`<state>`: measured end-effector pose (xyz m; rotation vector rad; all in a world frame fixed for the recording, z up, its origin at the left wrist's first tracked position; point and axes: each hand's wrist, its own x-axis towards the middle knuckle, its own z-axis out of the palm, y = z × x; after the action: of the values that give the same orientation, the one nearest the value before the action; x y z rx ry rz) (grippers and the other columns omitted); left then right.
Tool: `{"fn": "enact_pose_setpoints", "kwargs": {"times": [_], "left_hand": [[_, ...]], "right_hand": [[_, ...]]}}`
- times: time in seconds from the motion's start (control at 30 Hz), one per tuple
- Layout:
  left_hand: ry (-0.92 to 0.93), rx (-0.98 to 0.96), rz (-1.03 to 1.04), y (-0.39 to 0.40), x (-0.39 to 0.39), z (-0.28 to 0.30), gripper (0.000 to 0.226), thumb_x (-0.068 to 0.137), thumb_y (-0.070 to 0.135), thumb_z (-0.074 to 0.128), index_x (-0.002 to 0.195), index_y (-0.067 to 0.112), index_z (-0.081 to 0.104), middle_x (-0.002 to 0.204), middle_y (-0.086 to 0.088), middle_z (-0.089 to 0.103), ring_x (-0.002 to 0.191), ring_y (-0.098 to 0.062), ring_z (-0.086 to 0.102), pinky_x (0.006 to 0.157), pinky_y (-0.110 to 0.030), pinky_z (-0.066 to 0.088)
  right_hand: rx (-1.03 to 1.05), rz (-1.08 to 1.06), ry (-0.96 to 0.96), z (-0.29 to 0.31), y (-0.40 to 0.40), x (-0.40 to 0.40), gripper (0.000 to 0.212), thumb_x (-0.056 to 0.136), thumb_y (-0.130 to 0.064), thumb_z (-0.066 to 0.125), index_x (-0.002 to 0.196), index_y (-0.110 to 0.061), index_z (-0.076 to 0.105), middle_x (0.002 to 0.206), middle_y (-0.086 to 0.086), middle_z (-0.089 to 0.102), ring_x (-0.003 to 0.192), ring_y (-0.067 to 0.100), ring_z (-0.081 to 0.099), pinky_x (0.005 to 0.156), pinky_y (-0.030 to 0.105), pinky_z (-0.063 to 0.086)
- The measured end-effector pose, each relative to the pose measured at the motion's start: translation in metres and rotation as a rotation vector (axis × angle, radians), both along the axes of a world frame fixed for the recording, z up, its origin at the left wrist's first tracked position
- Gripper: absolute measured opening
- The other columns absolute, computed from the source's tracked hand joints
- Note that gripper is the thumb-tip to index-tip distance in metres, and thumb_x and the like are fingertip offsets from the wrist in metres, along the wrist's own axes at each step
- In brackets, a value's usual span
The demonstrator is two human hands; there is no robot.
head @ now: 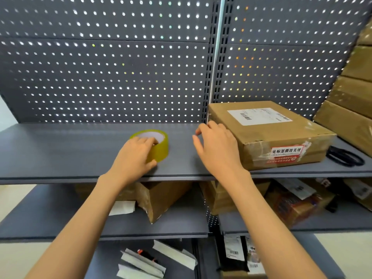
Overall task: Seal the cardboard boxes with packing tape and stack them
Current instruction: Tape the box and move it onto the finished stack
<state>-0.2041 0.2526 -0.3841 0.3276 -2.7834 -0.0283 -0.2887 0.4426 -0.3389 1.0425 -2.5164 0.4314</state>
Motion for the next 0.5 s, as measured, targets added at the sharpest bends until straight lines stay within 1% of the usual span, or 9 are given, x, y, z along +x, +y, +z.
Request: {"fn": "enact_pose_setpoints", "kwargs": {"times": [0.07, 0.1, 0.2, 0.23, 0.3, 0.37, 0.43, 0.47, 0.5], "left_hand": [[0.085, 0.027, -0.034, 0.007, 0.0, 0.004, 0.049, 0.082, 0.029, 0.057, 0.124, 0.003, 0.055, 0.118, -0.017, 0.06, 0.108, -0.039, 0.051, 0.091, -0.042, 0.039], [0.13, 0.035, -0.053, 0.014, -0.001, 0.009, 0.053, 0.083, 0.033, 0.049, 0.127, 0.003, 0.054, 0.12, -0.016, 0.059, 0.11, -0.037, 0.05, 0.092, -0.039, 0.038], [0.277, 0.086, -0.165, 0.053, -0.008, 0.031, 0.058, 0.09, 0.041, 0.033, 0.132, 0.005, 0.051, 0.125, -0.011, 0.057, 0.116, -0.023, 0.043, 0.096, -0.025, 0.029], [0.311, 0.108, -0.203, 0.071, -0.012, 0.038, 0.057, 0.091, 0.039, 0.031, 0.133, 0.005, 0.051, 0.127, -0.011, 0.057, 0.117, -0.019, 0.041, 0.098, -0.022, 0.026], [0.347, 0.14, -0.261, 0.107, -0.021, 0.045, 0.053, 0.095, 0.035, 0.031, 0.135, 0.005, 0.049, 0.131, -0.011, 0.055, 0.121, -0.017, 0.038, 0.102, -0.02, 0.023], [0.364, 0.143, -0.29, 0.143, -0.033, 0.043, 0.05, 0.097, 0.03, 0.031, 0.134, 0.002, 0.049, 0.133, -0.013, 0.056, 0.126, -0.02, 0.04, 0.104, -0.021, 0.022], [0.357, 0.125, -0.278, 0.17, -0.049, 0.038, 0.049, 0.097, 0.026, 0.031, 0.133, -0.002, 0.05, 0.133, -0.016, 0.056, 0.128, -0.027, 0.047, 0.107, -0.023, 0.021], [0.341, 0.124, -0.265, 0.181, -0.058, 0.034, 0.049, 0.097, 0.025, 0.031, 0.132, -0.004, 0.05, 0.133, -0.017, 0.056, 0.128, -0.03, 0.049, 0.108, -0.024, 0.02], [0.322, 0.127, -0.251, 0.19, -0.066, 0.029, 0.049, 0.097, 0.024, 0.031, 0.133, -0.004, 0.05, 0.134, -0.018, 0.055, 0.128, -0.031, 0.049, 0.109, -0.024, 0.019]], "right_hand": [[-0.051, 0.032, 0.008, 0.001, 0.006, -0.003, 0.026, 0.1, -0.028, 0.04, 0.113, -0.013, 0.057, 0.111, 0.004, 0.057, 0.104, 0.023, 0.052, 0.082, 0.031, 0.037], [-0.095, 0.046, 0.01, 0.003, 0.01, -0.005, 0.025, 0.1, -0.027, 0.041, 0.11, -0.012, 0.059, 0.108, 0.005, 0.058, 0.101, 0.024, 0.052, 0.08, 0.031, 0.036], [-0.242, 0.057, -0.005, 0.009, 0.029, -0.014, 0.025, 0.102, -0.024, 0.039, 0.104, -0.01, 0.06, 0.1, 0.004, 0.059, 0.093, 0.022, 0.052, 0.071, 0.027, 0.03], [-0.298, 0.058, -0.013, 0.009, 0.038, -0.018, 0.027, 0.102, -0.023, 0.037, 0.103, -0.009, 0.061, 0.099, 0.005, 0.06, 0.092, 0.023, 0.052, 0.072, 0.028, 0.033], [-0.405, 0.058, -0.018, 0.008, 0.06, -0.028, 0.029, 0.103, -0.021, 0.036, 0.101, -0.008, 0.062, 0.097, 0.007, 0.062, 0.091, 0.026, 0.055, 0.077, 0.036, 0.04], [-0.453, 0.062, -0.027, 0.004, 0.084, -0.039, 0.03, 0.103, -0.02, 0.036, 0.105, -0.008, 0.063, 0.101, 0.007, 0.064, 0.094, 0.026, 0.057, 0.079, 0.034, 0.04], [-0.408, 0.093, -0.045, -0.001, 0.103, -0.051, 0.037, 0.102, -0.025, 0.032, 0.119, -0.008, 0.061, 0.114, 0.007, 0.065, 0.107, 0.024, 0.057, 0.089, 0.031, 0.039], [-0.358, 0.125, -0.05, -0.004, 0.111, -0.057, 0.045, 0.101, -0.031, 0.028, 0.126, -0.007, 0.058, 0.124, 0.008, 0.063, 0.116, 0.022, 0.055, 0.098, 0.03, 0.037], [-0.289, 0.168, -0.05, -0.008, 0.117, -0.063, 0.055, 0.099, -0.037, 0.022, 0.133, -0.007, 0.054, 0.133, 0.007, 0.058, 0.126, 0.021, 0.049, 0.107, 0.029, 0.03]]}}
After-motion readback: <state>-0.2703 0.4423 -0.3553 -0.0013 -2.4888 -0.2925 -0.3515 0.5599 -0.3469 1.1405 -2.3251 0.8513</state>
